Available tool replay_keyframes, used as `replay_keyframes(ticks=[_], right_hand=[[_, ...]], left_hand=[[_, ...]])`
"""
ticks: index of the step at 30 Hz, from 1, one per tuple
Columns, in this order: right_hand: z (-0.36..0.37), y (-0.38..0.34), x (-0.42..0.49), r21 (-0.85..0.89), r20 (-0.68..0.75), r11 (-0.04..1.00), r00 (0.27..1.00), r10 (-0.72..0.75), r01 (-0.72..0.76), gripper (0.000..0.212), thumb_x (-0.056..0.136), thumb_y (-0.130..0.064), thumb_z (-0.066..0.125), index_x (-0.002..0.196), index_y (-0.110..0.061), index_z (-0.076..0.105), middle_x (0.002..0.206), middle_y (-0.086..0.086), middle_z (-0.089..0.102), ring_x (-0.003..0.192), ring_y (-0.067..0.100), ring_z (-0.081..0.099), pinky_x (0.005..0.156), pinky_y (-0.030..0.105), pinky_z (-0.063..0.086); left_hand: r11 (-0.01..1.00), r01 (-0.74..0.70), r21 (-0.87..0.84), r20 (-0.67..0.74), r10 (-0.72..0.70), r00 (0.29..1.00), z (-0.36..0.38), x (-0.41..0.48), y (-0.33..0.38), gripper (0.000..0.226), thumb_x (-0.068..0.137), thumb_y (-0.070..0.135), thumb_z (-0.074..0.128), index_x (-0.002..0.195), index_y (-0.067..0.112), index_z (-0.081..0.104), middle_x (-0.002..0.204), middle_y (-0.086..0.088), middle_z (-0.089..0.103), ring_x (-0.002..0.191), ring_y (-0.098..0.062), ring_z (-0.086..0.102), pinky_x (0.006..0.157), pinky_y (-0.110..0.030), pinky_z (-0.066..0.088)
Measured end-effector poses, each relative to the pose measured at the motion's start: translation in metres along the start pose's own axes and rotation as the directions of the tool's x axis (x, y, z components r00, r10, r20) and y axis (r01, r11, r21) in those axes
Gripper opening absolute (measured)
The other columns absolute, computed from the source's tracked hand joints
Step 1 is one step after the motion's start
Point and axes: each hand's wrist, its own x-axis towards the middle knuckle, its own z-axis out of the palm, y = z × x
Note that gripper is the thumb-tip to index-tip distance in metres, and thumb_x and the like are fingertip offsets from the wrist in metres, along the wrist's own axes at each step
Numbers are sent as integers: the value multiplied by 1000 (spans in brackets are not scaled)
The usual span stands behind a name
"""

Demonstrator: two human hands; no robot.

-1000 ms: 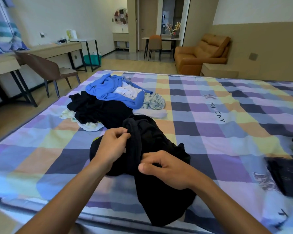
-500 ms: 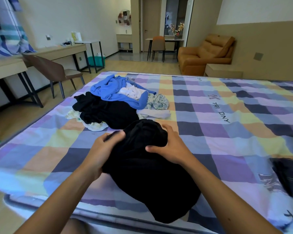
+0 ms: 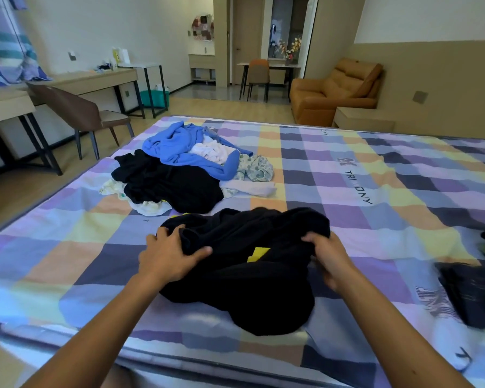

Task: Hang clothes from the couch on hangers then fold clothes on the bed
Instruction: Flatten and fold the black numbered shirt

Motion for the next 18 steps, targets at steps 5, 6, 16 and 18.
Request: replay_keyframes(ticks=[5,6,16,18], right_hand=[[14,8,0,-123,183,992,983,18,5,85,61,-38,92,137,-29,53,124,-4,69,112,18,68,97,40,56],[20,7,-1,-130,209,991,978,3,25,85,61,-34,94,136,-29,53,125,-5,69,113,17,68,99,41,55],[25,-25,-12,199,265,965,939,-218,168,48,76,23,48,108,-8,64,79,5,67,73,19,63,61,26,51],[18,-32,-9,196,268,953,922,-278,230,54,74,21,47,115,-9,64,92,7,70,82,19,66,69,28,53]], left_hand=[[993,-43,-110,244,69,967,4,10,40,146,45,87,74,162,31,6,164,-9,25,150,-35,25,120,-49,30],[991,-87,-105,213,108,971,5,11,47,139,51,79,78,162,29,11,161,-9,32,147,-34,31,118,-47,33],[374,128,-919,217,205,954,-27,6,62,26,102,6,50,109,10,74,102,-12,76,89,-22,72,79,-30,56],[109,205,-973,226,231,946,-35,-1,72,29,100,7,50,92,12,77,88,-10,76,73,-17,73,67,-26,59]])
